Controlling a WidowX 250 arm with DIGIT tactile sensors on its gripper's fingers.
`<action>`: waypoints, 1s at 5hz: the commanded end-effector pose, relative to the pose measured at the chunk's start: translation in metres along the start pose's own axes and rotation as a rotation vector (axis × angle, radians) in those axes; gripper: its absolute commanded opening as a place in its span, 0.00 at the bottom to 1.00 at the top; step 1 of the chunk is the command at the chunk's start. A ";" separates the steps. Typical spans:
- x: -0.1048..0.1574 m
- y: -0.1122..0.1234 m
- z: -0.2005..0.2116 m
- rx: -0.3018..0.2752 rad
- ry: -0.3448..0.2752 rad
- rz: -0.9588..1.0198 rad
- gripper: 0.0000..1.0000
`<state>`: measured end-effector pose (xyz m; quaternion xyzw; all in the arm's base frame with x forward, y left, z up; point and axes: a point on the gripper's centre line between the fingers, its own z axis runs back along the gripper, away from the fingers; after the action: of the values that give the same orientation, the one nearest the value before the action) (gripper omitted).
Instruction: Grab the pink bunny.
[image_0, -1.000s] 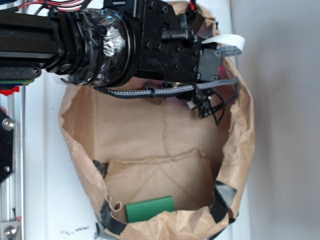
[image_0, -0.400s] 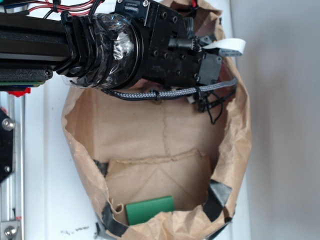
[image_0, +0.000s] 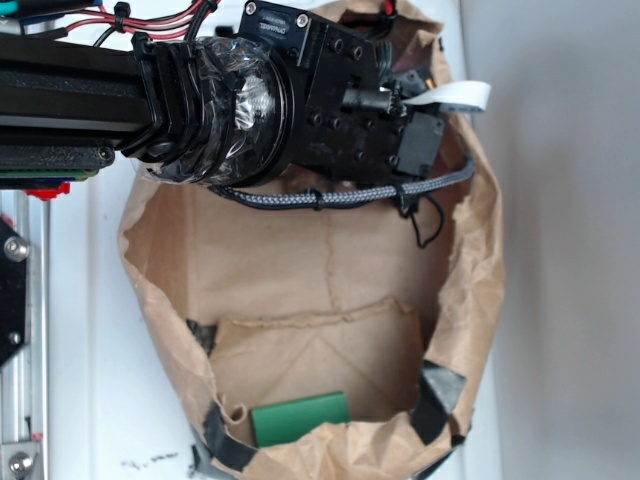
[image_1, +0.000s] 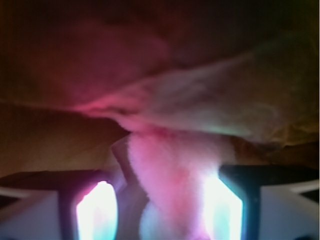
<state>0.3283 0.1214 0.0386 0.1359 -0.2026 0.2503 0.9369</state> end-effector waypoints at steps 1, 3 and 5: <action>0.010 0.001 0.006 -0.038 -0.030 0.004 0.00; 0.007 -0.001 0.014 -0.074 -0.028 -0.012 0.00; -0.006 -0.015 0.042 -0.200 0.017 -0.079 0.00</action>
<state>0.3139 0.0867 0.0501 0.0484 -0.1852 0.1862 0.9637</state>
